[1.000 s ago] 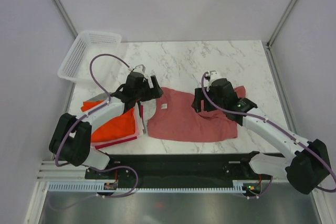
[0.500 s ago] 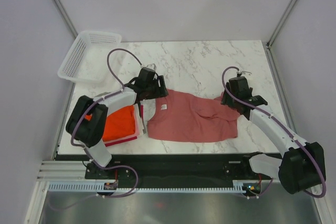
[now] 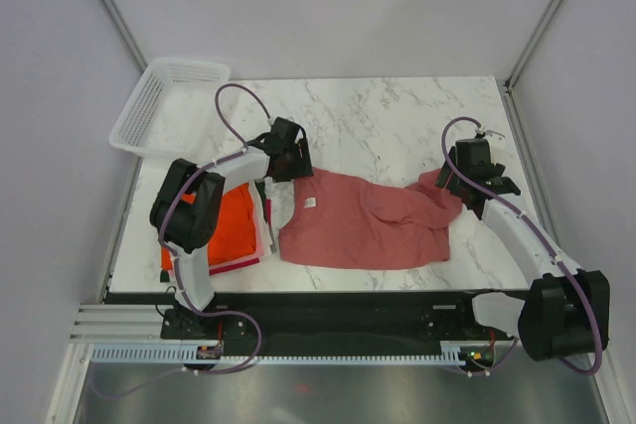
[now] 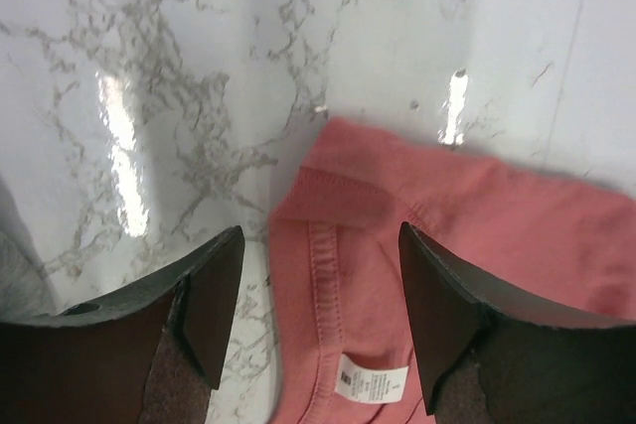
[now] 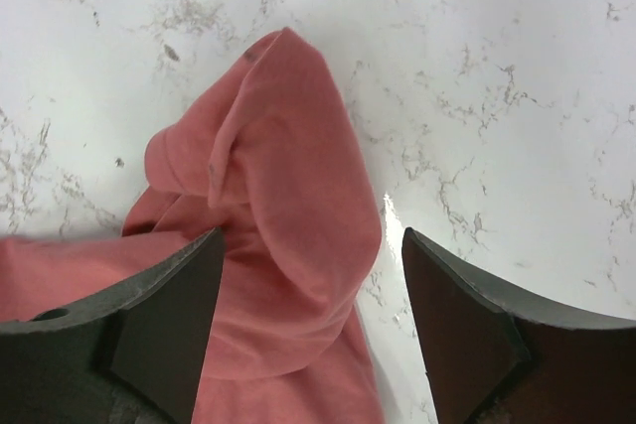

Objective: Fold and stack the t-shirts
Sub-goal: Flatten the tshirt out

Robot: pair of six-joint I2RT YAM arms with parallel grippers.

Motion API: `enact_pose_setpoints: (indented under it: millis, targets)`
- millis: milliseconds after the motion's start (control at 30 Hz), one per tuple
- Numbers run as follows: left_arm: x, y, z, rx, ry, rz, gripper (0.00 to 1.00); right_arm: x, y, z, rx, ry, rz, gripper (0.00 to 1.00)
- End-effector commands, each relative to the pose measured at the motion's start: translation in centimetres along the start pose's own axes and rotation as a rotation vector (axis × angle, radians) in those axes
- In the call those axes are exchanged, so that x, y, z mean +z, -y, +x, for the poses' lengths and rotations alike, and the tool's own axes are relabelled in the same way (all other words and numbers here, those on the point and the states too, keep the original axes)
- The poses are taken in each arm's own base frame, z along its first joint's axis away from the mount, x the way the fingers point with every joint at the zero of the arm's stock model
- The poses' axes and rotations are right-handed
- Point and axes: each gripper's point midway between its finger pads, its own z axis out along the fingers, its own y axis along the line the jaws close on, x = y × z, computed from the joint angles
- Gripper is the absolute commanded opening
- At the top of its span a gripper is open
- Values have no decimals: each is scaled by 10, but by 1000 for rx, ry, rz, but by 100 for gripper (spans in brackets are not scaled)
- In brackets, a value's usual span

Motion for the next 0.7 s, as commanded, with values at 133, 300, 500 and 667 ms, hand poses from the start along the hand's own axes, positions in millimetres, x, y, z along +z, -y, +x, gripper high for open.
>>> enact_pose_setpoints:
  millis: [133,300,500,667]
  targets:
    - [8,10,-22,-3,-10,63,71,27,-9,-25,59,3,-16,85]
    - [17,1,-26,-32,-26,62,64,46,-18,-41,89,13,-30,83]
    - [29,1,-13,-29,-80,80,51,68,-19,-39,108,-2,-7,81]
    - [24,2,-13,-15,-73,91,2,76,-22,-34,111,-22,-11,30]
